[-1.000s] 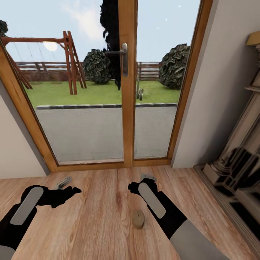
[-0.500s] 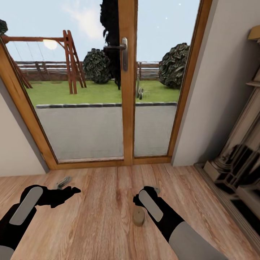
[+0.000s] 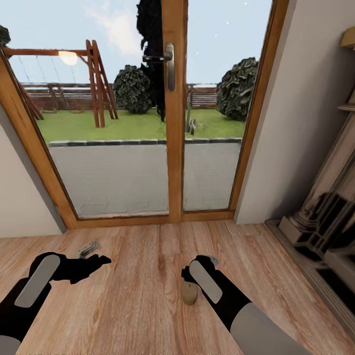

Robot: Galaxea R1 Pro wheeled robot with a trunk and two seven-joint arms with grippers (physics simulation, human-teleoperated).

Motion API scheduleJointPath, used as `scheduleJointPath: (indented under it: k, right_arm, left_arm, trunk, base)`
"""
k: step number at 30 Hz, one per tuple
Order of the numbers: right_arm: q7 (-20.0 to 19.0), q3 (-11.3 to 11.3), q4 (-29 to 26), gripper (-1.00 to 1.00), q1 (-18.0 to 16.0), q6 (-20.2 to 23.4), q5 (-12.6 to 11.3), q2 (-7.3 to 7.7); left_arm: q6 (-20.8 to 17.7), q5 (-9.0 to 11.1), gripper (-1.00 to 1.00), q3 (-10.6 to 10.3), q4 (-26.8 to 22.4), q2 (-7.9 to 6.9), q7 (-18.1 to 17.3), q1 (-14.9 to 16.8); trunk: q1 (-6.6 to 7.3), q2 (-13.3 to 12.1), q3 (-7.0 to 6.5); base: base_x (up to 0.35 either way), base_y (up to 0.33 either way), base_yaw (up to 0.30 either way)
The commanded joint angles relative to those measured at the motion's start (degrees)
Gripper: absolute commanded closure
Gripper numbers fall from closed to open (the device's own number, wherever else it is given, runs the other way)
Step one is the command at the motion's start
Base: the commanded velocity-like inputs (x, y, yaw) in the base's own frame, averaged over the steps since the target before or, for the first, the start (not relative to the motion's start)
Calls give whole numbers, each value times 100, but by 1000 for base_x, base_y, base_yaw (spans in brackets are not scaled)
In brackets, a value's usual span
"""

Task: Place each of the two pumpkins and all three candles from the living room inside a cabinet in the living room (use any cabinet), then make sure every cabinet is closed, and position the cauldron so it is next to a table in the living room.

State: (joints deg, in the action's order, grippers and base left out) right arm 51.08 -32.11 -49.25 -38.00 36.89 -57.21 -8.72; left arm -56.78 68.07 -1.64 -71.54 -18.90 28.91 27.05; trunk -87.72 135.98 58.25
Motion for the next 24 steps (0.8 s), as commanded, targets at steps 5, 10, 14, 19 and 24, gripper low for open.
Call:
scheduleJointPath:
  k: [5,10,14,19,24]
  right_arm:
    - [35,-21,-6,-100,-6,-5,-23,2]
    - [34,-23,-5,-100,-6,-14,-6,2]
    - [32,-23,-5,-100,-6,-15,4,2]
    - [26,-28,-5,-100,-6,-21,17,2]
    - [25,-31,-5,-100,-6,-24,13,2]
  left_arm:
    - [-10,110,-100,9,-685,-30,98,-149]
    - [-16,865,-100,49,-1213,-148,106,-400]
    - [-17,1997,-100,35,-1507,-560,106,-532]
    - [-17,2467,-100,30,-1536,-668,102,-557]
    - [-17,2539,-100,24,-1538,-683,98,-560]
  trunk:
    - [-109,205,96]
    - [-219,405,186]
    - [-307,566,257]
    - [-397,727,351]
    - [-410,734,462]
  base:
    - [0,0,0]
    - [0,0,0]
    - [0,0,0]
    - [0,0,0]
    - [0,0,0]
